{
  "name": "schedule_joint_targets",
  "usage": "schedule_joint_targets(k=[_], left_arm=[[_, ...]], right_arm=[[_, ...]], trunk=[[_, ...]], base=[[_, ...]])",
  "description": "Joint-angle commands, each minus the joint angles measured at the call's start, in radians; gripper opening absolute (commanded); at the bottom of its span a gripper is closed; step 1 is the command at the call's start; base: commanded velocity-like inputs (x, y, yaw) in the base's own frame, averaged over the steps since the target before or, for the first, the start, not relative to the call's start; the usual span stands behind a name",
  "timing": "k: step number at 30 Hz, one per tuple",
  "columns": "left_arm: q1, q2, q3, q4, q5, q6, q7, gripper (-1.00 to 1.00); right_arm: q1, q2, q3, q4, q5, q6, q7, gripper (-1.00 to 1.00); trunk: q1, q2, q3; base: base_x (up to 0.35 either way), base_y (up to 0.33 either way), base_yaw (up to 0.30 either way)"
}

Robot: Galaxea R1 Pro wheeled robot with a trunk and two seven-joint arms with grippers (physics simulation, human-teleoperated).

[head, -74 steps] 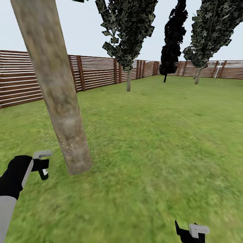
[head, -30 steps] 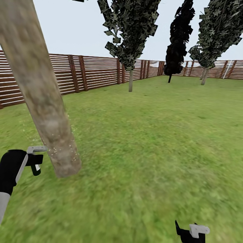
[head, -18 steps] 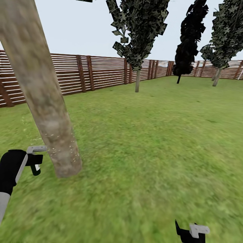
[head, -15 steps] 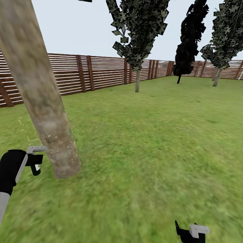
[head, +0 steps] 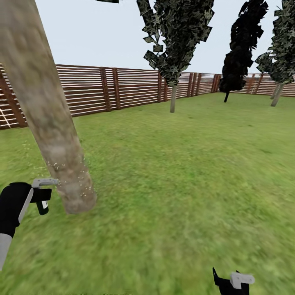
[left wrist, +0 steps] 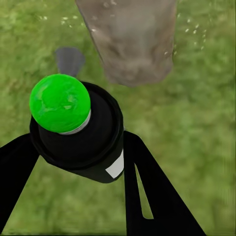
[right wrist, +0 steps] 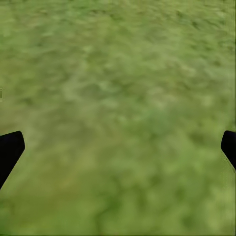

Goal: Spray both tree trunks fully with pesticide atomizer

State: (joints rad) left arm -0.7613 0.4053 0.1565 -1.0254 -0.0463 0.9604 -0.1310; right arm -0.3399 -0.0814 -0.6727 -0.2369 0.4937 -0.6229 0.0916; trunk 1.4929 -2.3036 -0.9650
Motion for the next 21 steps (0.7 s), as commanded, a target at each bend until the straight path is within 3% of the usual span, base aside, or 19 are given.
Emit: schedule_joint_targets(k=[1,13,21], left_arm=[[-0.001,0.0,0.001,-0.001,-0.006,0.004,-0.007,-1.0],[0.0,0.001,0.003,0.001,-0.006,0.004,-0.004,-1.0],[0.003,0.003,0.008,0.031,-0.006,-0.003,-0.003,-1.0]], right_arm=[[-0.001,0.0,-0.008,0.001,0.0,-0.004,0.01,1.0],[-0.001,0.0,-0.008,0.001,0.0,-0.004,0.01,1.0],[-0.001,0.0,-0.008,0.001,0.0,-0.003,0.01,1.0]], trunk=[[0.0,0.0,-0.001],[0.0,0.0,-0.001],[0.0,0.0,-0.001]], base=[[0.0,-0.268,0.112],[0.059,-0.263,0.024],[0.224,-0.207,0.251]])
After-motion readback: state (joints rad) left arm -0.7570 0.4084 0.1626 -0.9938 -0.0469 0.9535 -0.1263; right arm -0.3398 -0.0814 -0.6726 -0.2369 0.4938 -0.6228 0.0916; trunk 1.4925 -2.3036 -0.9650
